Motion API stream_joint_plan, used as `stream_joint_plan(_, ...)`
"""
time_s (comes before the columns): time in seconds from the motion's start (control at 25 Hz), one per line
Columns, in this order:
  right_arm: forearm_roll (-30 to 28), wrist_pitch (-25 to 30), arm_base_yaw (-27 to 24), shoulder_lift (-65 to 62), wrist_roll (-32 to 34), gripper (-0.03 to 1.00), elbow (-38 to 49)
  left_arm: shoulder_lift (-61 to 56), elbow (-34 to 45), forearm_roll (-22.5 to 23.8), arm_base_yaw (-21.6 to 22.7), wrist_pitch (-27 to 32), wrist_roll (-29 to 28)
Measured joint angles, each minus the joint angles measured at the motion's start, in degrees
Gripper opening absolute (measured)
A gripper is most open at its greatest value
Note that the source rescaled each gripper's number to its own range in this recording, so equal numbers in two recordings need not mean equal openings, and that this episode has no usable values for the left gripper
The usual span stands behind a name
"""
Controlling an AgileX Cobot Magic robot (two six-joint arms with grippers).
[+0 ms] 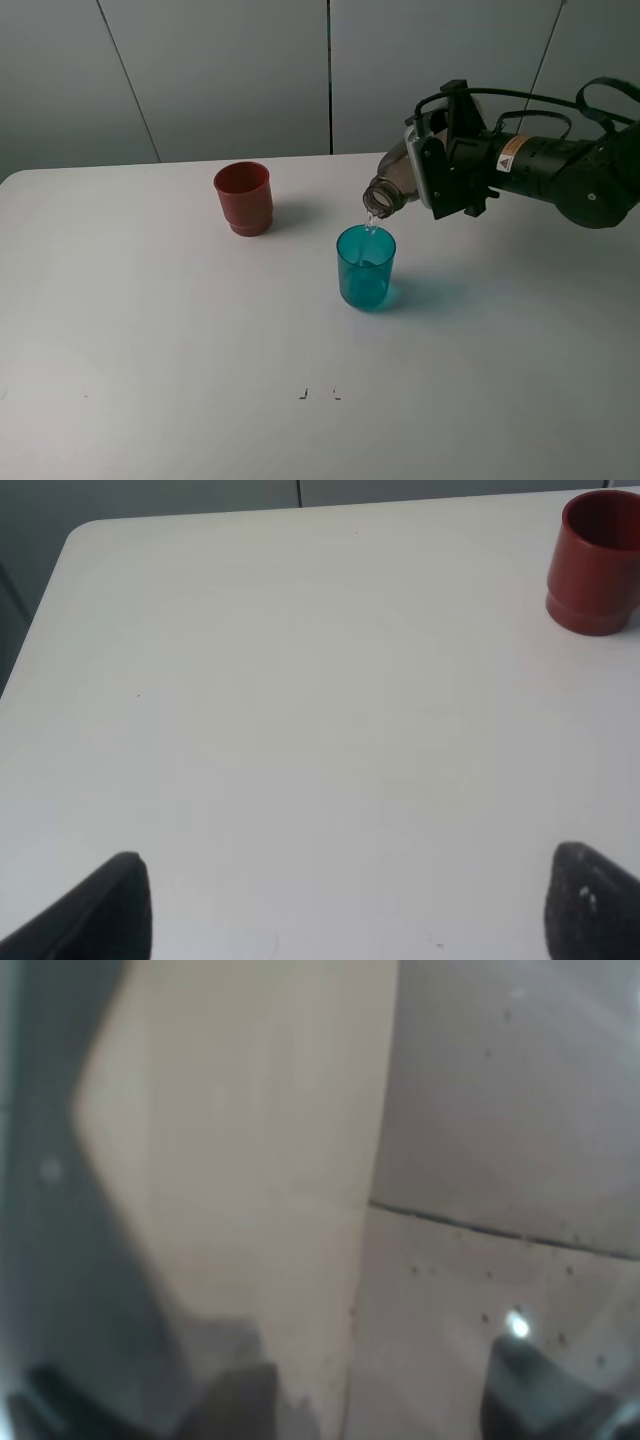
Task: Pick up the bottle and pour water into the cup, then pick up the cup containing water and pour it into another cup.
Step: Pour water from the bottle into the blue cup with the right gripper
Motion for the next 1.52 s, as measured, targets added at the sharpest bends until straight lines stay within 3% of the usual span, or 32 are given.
stream_joint_plan(1.52, 0.1, -1.8, 0.0, 0.0, -6.4, 0.0, 0.0, 0.0, 0.0, 0.0, 0.0, 0.0, 0.0)
